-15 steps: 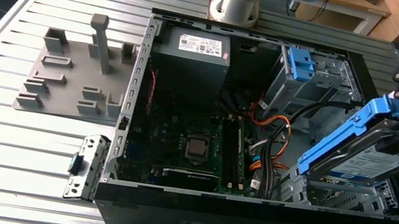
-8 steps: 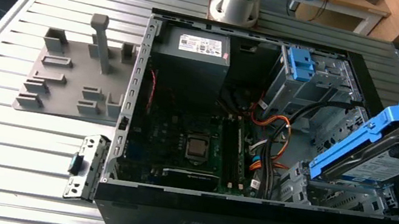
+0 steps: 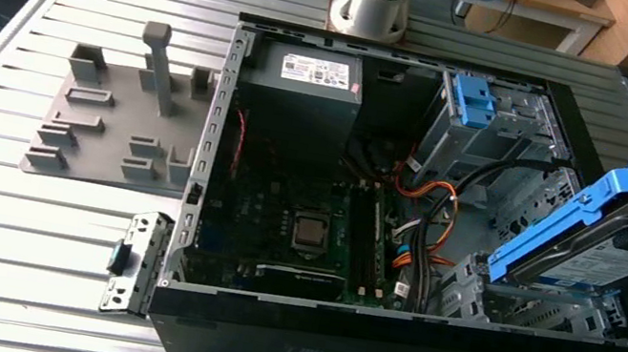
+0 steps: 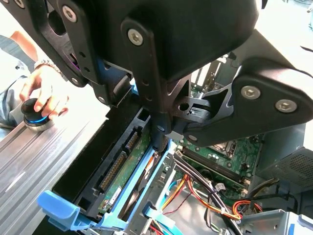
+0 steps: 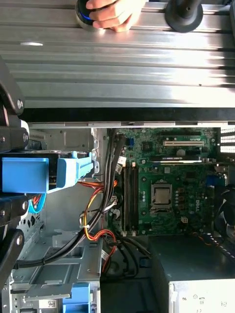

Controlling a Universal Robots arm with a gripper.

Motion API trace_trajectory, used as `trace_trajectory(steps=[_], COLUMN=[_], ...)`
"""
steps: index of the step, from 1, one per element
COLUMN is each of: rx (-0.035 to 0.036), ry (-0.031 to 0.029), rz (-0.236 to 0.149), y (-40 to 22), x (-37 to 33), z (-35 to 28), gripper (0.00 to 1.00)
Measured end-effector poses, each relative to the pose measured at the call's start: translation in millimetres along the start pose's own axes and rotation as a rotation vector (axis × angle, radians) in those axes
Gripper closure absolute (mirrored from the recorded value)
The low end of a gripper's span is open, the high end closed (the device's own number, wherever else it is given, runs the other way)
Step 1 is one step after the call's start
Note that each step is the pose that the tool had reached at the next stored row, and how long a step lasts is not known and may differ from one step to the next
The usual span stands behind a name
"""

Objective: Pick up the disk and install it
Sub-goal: 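Pick up the disk, then insert the disk into the insertion slot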

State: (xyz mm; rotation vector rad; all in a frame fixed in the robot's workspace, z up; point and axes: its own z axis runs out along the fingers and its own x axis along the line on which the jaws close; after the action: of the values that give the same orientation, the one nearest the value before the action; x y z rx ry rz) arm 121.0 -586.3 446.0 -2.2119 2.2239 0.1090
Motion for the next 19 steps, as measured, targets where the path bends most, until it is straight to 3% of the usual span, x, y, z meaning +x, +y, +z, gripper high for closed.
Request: trace_trajectory(steps=[8,9,10,12,13,19], rx=[0.0,0.0,-0.0001,-0.0002,-0.0003,-0.0032], ry=[-0.0006,-0.0039,-0.0116,-0.0345,-0.0405,-0.0394], rz=[0.0,0.0,-0.001,-0.002,-0.002,-0.035], y=[0.0,0.0,0.0,0.0,0.0,-2.1], x=[0.0,0.1,0.1,0.0,0.1,0.3], z=[0.0,0.1,0.2,0.2,0.3,3.1], gripper=[0.64,0.64,0.64,0.64,0.64,0.64])
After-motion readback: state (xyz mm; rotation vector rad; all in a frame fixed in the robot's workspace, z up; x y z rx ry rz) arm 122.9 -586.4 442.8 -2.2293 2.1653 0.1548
